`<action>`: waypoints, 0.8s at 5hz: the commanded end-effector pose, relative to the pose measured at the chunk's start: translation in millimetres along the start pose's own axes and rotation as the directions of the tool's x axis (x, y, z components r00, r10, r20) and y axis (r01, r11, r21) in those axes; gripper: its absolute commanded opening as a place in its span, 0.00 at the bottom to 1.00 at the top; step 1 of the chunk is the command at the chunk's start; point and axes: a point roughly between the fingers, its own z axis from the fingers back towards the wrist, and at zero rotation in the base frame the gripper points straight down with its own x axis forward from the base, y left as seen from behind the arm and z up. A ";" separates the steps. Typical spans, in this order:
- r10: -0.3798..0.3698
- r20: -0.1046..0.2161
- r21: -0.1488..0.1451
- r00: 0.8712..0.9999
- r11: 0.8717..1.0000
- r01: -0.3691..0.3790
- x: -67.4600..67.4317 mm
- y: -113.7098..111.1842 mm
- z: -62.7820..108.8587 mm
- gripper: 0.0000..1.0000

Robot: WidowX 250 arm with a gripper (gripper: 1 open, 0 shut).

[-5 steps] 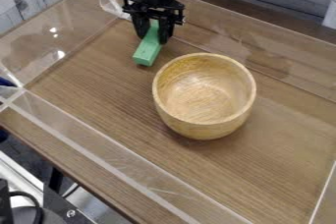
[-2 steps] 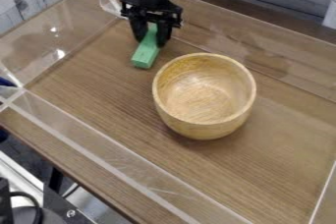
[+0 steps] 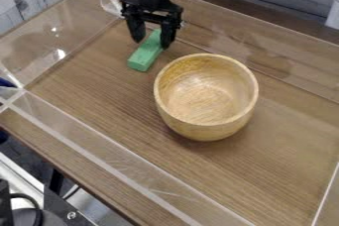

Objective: Remove the green block from inside the brown bowl and put it on the table

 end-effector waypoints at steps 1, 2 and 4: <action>0.009 0.131 0.007 0.991 1.000 -0.010 11.8 2.8 53.9 1.00; 0.010 0.177 -0.003 0.984 1.000 -0.010 10.4 0.4 83.8 1.00; 0.011 0.163 -0.002 0.987 1.000 -0.011 7.5 -1.2 84.2 1.00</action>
